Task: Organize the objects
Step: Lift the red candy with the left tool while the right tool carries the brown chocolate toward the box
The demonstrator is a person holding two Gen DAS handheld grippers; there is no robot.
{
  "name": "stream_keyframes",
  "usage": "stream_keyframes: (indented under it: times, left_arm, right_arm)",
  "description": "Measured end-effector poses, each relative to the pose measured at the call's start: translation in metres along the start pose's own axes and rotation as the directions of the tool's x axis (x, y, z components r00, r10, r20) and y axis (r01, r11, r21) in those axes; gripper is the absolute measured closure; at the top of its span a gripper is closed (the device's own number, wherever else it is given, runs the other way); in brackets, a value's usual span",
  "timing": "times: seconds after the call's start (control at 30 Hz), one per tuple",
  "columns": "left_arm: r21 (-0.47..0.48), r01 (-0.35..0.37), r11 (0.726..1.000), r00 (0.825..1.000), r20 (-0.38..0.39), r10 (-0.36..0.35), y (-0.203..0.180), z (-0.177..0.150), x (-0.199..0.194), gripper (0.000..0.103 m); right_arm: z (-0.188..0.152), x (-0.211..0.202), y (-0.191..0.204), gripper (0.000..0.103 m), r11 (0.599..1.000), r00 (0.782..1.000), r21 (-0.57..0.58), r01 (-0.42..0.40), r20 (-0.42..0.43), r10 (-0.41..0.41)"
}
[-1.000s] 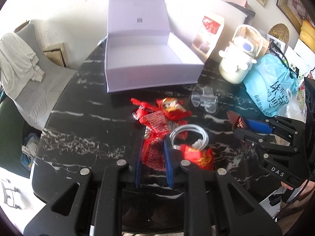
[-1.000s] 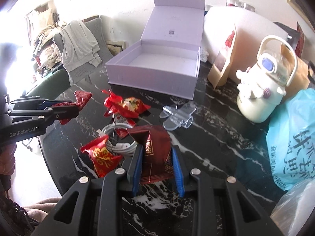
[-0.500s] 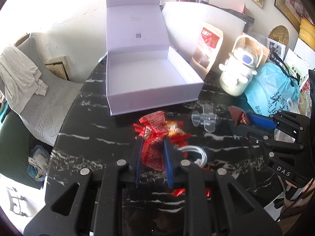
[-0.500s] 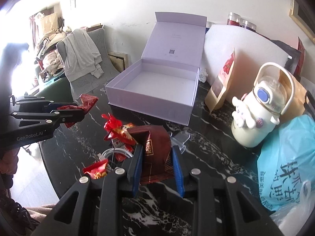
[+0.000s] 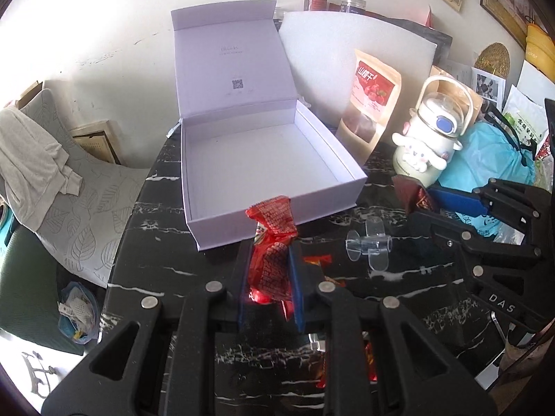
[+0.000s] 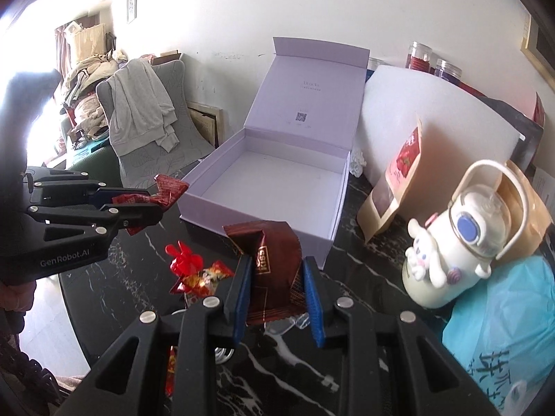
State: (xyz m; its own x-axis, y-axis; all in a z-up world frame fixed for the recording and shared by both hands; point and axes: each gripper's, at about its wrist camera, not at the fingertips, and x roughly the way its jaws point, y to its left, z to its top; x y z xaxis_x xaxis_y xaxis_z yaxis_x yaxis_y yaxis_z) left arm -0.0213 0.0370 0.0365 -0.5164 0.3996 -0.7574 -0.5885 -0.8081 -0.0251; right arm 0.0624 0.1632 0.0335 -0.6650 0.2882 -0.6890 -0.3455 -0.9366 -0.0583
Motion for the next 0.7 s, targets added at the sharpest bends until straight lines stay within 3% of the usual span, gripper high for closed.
stream_keyframes:
  times: [0.7]
  left_arm:
    - [0.047,-0.003,0.999,1.0,-0.004,0.003,0.021,0.064,0.054,0.084]
  right_arm:
    - [0.056,0.056,-0.02,0.074,1.0,1.0,-0.012,0.016,-0.004,-0.016]
